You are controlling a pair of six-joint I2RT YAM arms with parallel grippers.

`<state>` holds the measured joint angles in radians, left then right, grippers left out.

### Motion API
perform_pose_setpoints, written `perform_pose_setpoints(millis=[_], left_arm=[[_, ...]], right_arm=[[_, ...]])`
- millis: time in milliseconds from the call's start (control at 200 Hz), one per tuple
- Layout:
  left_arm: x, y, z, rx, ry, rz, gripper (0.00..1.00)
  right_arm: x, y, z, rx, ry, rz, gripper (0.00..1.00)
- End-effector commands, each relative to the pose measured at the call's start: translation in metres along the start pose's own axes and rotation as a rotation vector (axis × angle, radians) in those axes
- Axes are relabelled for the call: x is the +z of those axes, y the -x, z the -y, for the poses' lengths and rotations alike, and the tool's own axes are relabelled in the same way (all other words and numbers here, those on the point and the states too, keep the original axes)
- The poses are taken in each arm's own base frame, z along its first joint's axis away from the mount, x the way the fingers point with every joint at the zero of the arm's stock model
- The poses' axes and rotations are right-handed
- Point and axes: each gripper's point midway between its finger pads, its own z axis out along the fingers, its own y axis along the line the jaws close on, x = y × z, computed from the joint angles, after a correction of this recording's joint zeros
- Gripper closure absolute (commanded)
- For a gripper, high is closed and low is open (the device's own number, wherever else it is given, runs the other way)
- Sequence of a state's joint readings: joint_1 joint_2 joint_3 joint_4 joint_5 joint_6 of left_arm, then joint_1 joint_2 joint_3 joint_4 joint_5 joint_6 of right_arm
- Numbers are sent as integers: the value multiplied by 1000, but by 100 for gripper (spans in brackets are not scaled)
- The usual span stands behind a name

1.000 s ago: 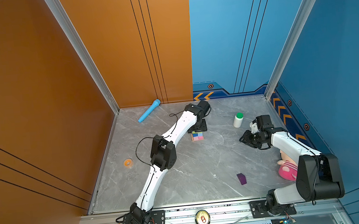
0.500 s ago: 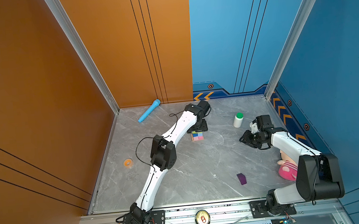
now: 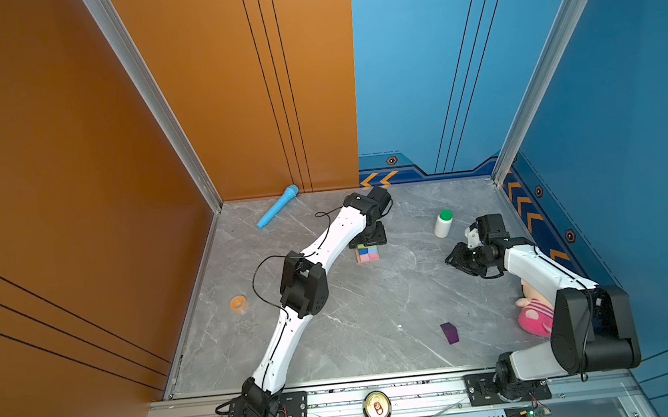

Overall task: Build the wood block tower
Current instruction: 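Lower the lime green block onto the blue cubes with the left gripper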

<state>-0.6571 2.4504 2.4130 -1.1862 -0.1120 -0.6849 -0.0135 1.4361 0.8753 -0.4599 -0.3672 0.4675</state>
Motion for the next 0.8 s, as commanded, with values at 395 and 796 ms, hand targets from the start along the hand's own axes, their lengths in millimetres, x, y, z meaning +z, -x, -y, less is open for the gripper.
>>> perform_pose_setpoints(millis=[395, 796], left_arm=[[-6, -8, 8, -3, -18, -21, 26], [-8, -6, 4, -6, -11, -14, 26]], right_arm=[[5, -5, 4, 2, 4, -23, 59], [5, -5, 4, 3, 5, -22, 59]])
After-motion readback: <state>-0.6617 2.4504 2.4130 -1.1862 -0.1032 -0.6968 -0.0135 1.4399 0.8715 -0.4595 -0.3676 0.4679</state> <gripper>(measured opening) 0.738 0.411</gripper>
